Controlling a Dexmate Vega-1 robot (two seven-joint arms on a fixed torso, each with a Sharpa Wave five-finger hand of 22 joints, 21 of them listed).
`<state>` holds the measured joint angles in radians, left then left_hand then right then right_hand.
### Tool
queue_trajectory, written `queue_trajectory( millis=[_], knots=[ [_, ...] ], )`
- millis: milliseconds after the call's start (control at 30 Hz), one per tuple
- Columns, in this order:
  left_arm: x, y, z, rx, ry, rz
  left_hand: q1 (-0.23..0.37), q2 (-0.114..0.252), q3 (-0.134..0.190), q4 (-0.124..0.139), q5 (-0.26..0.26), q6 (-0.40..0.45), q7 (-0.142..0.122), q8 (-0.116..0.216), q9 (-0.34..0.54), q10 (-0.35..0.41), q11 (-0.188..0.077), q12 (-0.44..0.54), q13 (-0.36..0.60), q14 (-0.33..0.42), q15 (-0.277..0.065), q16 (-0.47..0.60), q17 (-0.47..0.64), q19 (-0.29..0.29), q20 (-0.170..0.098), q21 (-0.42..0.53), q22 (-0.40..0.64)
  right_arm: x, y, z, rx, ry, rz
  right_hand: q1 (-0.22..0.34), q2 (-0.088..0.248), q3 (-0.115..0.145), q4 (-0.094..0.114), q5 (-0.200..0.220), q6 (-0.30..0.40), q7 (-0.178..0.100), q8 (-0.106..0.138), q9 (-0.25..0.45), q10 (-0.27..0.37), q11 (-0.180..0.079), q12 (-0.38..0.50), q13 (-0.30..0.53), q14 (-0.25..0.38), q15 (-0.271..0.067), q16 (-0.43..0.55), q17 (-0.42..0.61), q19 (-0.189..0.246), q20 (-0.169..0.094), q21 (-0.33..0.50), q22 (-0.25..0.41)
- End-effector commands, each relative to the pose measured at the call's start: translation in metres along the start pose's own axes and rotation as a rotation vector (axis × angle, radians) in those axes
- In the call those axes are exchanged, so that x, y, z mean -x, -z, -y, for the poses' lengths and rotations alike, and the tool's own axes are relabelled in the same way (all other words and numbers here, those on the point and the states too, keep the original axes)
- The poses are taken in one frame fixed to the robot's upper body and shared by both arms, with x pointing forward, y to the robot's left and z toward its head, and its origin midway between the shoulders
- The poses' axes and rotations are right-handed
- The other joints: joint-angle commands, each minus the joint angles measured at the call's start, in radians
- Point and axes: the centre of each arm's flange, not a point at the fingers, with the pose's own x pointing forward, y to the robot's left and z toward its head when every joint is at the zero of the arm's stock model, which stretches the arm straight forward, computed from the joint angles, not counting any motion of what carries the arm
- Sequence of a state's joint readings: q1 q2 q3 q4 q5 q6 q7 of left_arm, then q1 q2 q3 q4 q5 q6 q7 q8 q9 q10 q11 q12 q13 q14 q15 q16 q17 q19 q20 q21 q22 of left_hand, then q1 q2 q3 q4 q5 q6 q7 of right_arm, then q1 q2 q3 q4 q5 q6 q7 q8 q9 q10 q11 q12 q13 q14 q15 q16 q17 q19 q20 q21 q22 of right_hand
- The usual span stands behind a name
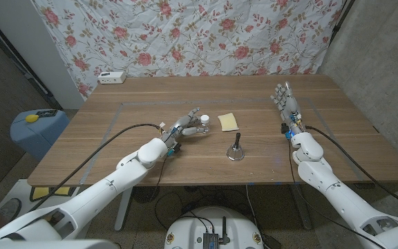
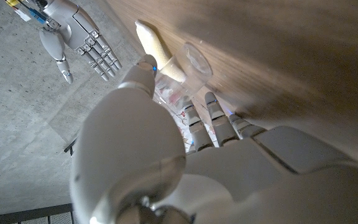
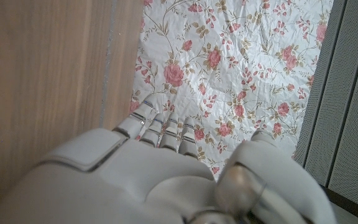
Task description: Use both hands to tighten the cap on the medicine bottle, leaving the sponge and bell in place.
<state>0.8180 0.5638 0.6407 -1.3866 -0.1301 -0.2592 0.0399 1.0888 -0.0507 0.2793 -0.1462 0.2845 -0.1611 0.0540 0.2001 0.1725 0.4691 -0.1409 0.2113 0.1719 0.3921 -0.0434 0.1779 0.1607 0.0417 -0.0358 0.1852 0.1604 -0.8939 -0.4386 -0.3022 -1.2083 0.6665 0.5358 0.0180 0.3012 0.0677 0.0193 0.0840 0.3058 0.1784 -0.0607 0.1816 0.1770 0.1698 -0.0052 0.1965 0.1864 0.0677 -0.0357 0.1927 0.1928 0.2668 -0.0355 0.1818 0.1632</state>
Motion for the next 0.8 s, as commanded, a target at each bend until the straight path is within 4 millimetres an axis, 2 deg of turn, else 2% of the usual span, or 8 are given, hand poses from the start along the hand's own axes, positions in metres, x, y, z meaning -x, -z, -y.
queue_trajectory(
  millis=[33, 233, 367, 800],
  knots=[
    [-0.003, -0.0003, 0.0009, 0.001, -0.001, -0.003, 0.02, 0.003, -0.007, 0.0, -0.006, 0.007, -0.001, 0.007, 0.002, 0.018, -0.001, 0.004, 0.004, 0.018, -0.166, 0.007, 0.003, 0.014, -0.07, 0.007, 0.005, 0.0005, 0.0006, 0.001, -0.005, 0.007, 0.004, -0.003, 0.0, -0.005, 0.003, 0.007, 0.003, 0.006, 0.005, 0.002, 0.003, 0.005, 0.004, 0.001, 0.006, -0.016, 0.003, 0.002, 0.007, -0.066, 0.005, 0.003],
    [-0.0024, 0.0001, 0.0005, 0.001, -0.015, -0.007, 0.035, 0.017, -0.008, 0.001, -0.014, 0.031, 0.01, 0.007, 0.002, 0.049, -0.006, 0.006, 0.003, 0.043, -0.17, 0.009, 0.004, 0.031, -0.079, 0.008, 0.005, -0.0005, 0.0011, 0.0016, -0.006, 0.01, 0.004, -0.003, 0.0, -0.006, 0.003, 0.008, 0.003, 0.007, 0.005, 0.002, 0.003, 0.005, 0.004, 0.001, 0.005, -0.017, 0.003, 0.002, 0.007, -0.066, 0.005, 0.003],
    [-0.0024, -0.0002, 0.0008, 0.002, -0.018, -0.005, 0.051, 0.036, -0.006, 0.0, -0.02, 0.052, 0.029, 0.008, 0.003, 0.07, -0.011, 0.005, 0.003, 0.067, -0.171, 0.011, 0.004, 0.045, -0.09, 0.009, 0.005, -0.0015, 0.0019, 0.0017, -0.007, 0.009, 0.004, -0.003, 0.0, -0.007, 0.003, 0.008, 0.003, 0.007, 0.005, 0.002, 0.003, 0.004, 0.003, 0.001, 0.006, -0.017, 0.003, 0.002, 0.007, -0.067, 0.005, 0.003],
    [-0.0029, -0.0023, 0.0005, -0.005, -0.033, 0.011, 0.083, 0.071, -0.007, -0.002, -0.038, 0.107, 0.063, 0.009, 0.003, 0.142, -0.006, 0.009, 0.004, 0.131, -0.173, 0.014, 0.005, 0.095, -0.1, 0.014, 0.005, -0.0014, 0.0041, 0.0022, -0.01, 0.012, 0.006, -0.003, 0.001, -0.009, 0.003, 0.01, 0.003, 0.007, 0.005, 0.002, 0.002, 0.002, 0.003, 0.001, 0.005, -0.017, 0.002, 0.002, 0.007, -0.067, 0.005, 0.003]
  ],
)
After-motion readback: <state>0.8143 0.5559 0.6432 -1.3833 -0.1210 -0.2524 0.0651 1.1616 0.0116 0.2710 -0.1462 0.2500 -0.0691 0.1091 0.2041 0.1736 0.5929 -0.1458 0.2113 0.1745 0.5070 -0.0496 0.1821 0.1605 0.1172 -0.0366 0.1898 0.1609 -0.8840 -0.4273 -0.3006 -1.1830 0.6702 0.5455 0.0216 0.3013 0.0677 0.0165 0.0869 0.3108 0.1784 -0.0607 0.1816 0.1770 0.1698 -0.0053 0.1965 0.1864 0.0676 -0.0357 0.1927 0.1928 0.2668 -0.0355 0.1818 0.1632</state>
